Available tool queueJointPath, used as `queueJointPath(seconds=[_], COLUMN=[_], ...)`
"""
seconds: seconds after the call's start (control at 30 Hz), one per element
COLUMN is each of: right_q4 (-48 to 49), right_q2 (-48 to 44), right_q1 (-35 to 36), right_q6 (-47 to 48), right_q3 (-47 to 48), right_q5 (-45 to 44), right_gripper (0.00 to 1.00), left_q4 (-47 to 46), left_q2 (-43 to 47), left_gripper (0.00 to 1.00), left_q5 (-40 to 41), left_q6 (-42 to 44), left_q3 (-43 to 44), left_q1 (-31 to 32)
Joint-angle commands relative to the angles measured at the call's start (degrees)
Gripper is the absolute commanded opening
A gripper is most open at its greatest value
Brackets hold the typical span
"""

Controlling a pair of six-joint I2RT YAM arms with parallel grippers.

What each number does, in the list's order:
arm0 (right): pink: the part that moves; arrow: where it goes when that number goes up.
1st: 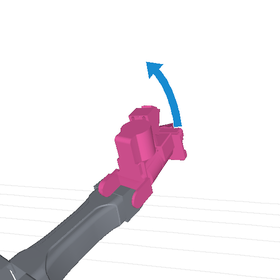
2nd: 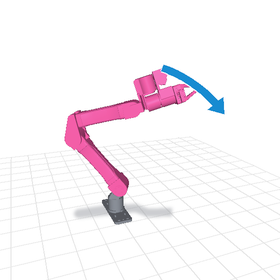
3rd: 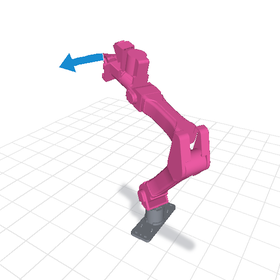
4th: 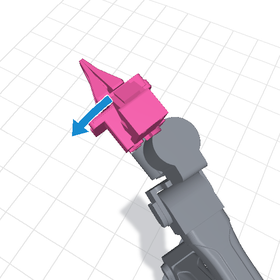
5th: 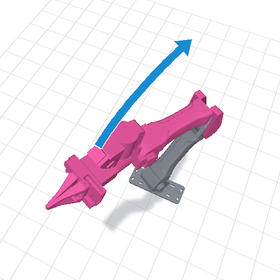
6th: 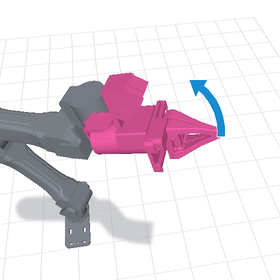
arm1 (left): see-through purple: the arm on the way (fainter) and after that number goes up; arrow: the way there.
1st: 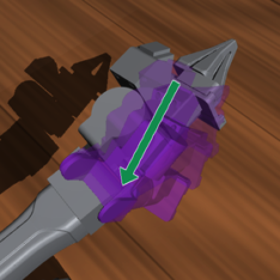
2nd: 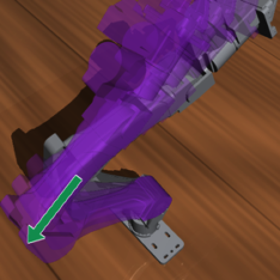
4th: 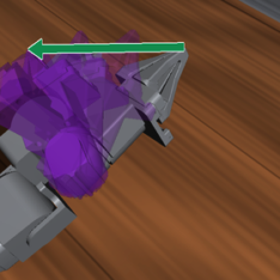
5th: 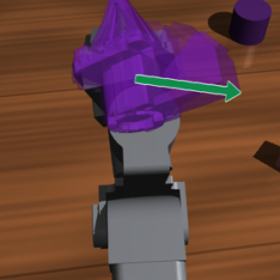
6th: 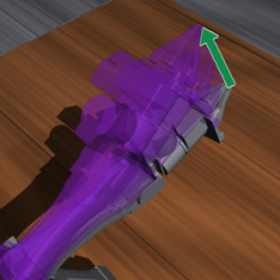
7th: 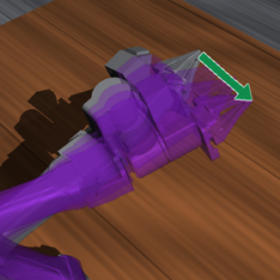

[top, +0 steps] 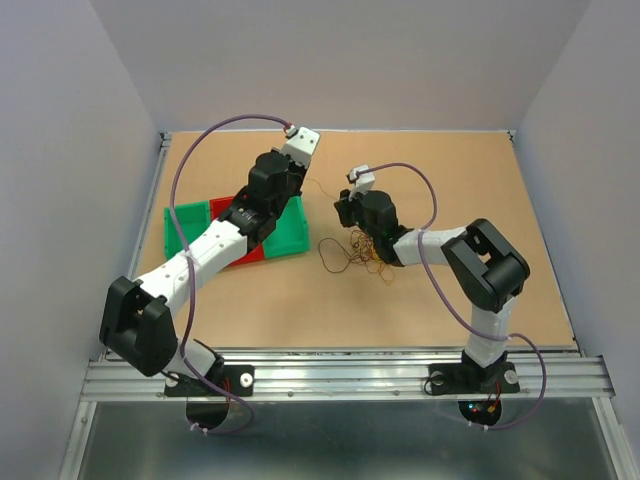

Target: Untangle the cables

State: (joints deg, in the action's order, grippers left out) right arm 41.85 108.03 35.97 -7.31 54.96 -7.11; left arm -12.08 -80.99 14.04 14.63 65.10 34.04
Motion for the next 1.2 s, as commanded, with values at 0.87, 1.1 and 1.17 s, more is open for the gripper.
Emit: queueJointPath(seconds=[0.87, 1.1, 1.17], right_q4=[-16.4, -16.2, -16.0], right_q2=[-36.8, -36.0, -35.7], right_q1=[-0.3, -0.4, -0.4], right_q6=[0.1, 0.2, -0.2], right_q3=[8.6, 9.8, 9.7], right_q5=[13.1, 13.5, 13.4], right_gripper=[0.01, 0.01, 0.01], left_q4=[-11.0, -13.9, -15.2], left_q2=[5.6, 8.1, 8.3], left_gripper=[0.00, 0.49, 0.63], left_q5=[-40.1, -46.3, -47.0], left_q6=[-6.0, -6.2, -6.4], left_q3=[-7.4, -10.3, -11.0], left_q1=[-5.7, -7.6, -7.8])
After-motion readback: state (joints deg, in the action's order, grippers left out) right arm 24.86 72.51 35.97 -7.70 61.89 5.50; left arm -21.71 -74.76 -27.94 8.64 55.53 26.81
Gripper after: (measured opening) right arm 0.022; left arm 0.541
